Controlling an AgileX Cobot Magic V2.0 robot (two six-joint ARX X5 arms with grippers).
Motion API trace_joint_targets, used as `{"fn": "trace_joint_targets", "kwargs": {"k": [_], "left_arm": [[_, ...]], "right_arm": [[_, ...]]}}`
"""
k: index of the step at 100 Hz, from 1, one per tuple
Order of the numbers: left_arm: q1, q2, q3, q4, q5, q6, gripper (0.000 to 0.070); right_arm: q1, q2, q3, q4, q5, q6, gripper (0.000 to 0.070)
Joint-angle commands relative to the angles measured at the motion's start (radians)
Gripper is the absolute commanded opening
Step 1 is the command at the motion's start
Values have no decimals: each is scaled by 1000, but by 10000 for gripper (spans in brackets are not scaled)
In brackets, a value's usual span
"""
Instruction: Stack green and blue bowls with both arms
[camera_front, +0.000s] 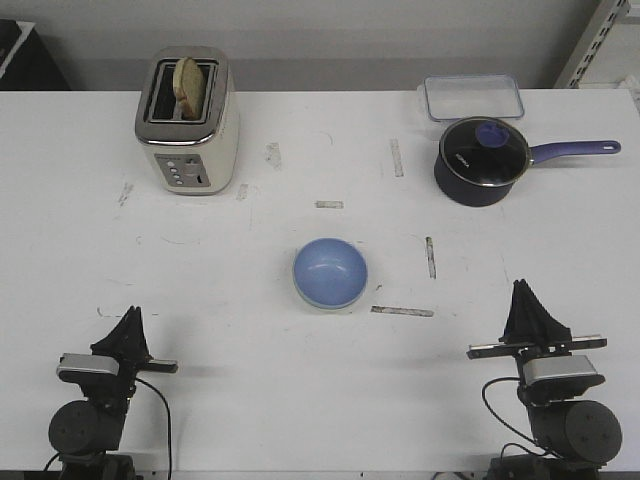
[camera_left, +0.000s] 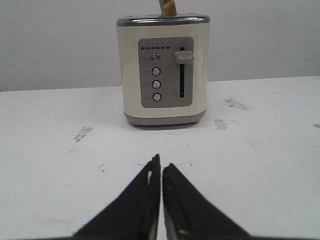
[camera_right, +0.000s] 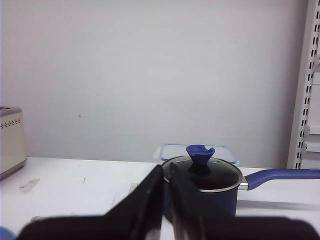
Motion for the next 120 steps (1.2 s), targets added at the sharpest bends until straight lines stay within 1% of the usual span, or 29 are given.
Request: {"fn": "trace_joint_targets", "kwargs": {"k": [1, 52, 59, 62, 68, 78, 101, 120], "left_arm": [[1, -2, -22, 12, -2, 4, 1], [1, -2, -22, 12, -2, 4, 1], [1, -2, -22, 12, -2, 4, 1], [1, -2, -22, 12, -2, 4, 1], [1, -2, -22, 12, -2, 4, 1], [1, -2, -22, 12, -2, 4, 1], [1, -2, -22, 12, -2, 4, 1], [1, -2, -22, 12, -2, 4, 1]], "right_arm": [[2, -2, 3, 10, 0, -12, 7], [2, -2, 3, 10, 0, -12, 7], [1, -2, 3, 9, 12, -12, 7], [-4, -6, 0, 6, 20, -12, 7], [-21, -14, -8, -2, 10, -11, 7], [-54, -15, -41, 0, -11, -11, 7], [-100, -87, -159, 3, -11, -10, 7], [-113, -198, -264, 2, -11, 41, 7]]}}
